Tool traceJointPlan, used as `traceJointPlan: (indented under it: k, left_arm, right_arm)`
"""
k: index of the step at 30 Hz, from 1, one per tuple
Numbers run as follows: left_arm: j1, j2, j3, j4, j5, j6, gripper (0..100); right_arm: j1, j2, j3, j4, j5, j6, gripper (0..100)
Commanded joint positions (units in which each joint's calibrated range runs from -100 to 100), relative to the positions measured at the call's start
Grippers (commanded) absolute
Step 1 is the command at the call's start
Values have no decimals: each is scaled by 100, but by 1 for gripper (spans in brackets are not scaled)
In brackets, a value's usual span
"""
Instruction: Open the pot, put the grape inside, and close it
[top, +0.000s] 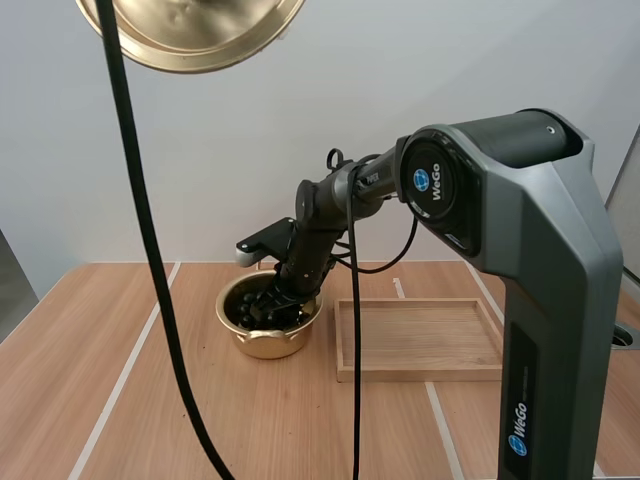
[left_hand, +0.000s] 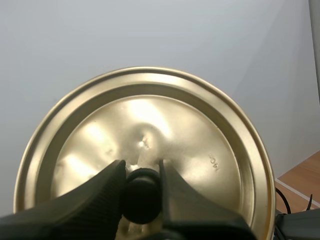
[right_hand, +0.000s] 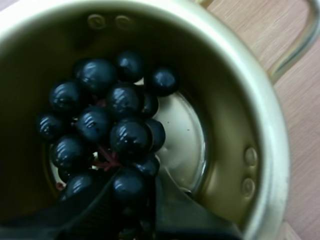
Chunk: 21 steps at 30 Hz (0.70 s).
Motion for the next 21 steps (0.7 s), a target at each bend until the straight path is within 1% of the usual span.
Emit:
traceJointPlan:
  k: [1, 11, 12, 13, 14, 16, 17, 18, 21]
  left_arm:
    - [3, -38, -56, -6, -65, -53, 0]
    - [3, -38, -56, -6, -65, -53, 0]
    - [3, -38, -56, -6, -65, -53, 0]
    - [3, -38, -56, -6, -65, -53, 0]
    - [3, -38, -56, -6, -65, -53, 0]
    - [3, -38, -56, -6, -65, -53, 0]
    - [3, -38, -56, -6, -65, -53, 0]
    - [3, -38, -56, -6, -65, -53, 0]
    - [3, -38, -56, -6, -65, -53, 0]
  right_arm:
    - [2, -23, -38, -38, 2, 20, 0]
    - [2, -23, -38, -86, 54, 20, 0]
    - [2, -23, -38, -86, 54, 20, 4]
    - [2, -23, -38, -117, 54, 20, 18]
    - [2, -23, -38, -122, 54, 20, 34]
    - [2, -23, -38, -122, 54, 20, 73]
    - [2, -23, -38, -122, 37, 50, 88]
    - [2, -23, -38, -122, 24, 111, 100]
    - [2, -54, -38, -176, 24, 111, 100]
